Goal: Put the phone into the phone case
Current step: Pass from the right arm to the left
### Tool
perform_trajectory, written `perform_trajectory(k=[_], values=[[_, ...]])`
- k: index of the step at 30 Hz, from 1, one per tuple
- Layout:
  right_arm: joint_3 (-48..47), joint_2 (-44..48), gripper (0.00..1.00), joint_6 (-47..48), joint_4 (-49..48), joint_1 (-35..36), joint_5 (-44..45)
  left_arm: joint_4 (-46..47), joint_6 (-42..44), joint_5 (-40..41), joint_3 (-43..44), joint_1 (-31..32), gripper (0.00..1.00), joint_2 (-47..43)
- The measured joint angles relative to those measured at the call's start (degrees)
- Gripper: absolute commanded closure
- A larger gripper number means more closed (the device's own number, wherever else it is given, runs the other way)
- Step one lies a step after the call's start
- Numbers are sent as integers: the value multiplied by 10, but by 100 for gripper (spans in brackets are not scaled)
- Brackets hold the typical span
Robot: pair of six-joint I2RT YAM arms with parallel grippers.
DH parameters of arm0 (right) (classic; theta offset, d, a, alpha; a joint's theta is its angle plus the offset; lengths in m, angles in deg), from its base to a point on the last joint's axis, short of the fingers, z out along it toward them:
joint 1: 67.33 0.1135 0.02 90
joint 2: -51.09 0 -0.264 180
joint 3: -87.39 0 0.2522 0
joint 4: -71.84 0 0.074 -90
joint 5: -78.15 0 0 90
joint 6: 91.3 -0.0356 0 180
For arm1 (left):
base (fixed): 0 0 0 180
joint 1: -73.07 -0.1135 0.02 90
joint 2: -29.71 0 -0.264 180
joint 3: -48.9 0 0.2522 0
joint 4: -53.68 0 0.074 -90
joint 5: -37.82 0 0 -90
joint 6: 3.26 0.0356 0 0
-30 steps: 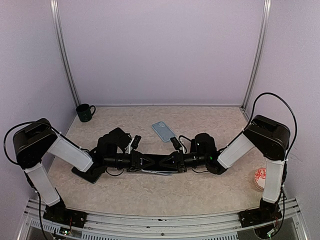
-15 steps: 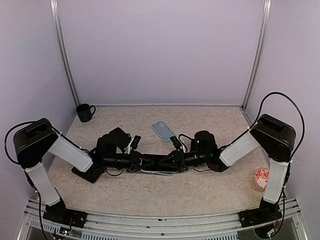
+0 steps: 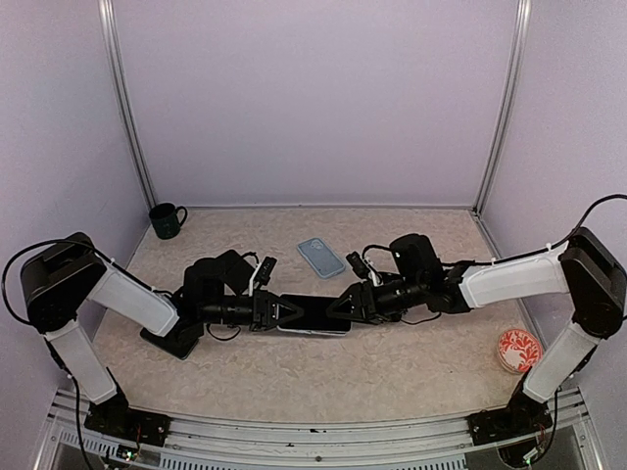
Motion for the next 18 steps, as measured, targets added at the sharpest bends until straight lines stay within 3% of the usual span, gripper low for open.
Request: perform_trajectory(k=[9,18], values=[[1,68,38,51,100,-16,28,-18,6,3,-2,-4,100,-2],[45,121,37,71,72,-33,-14,-43,17,-2,-19,-8,100,-26]])
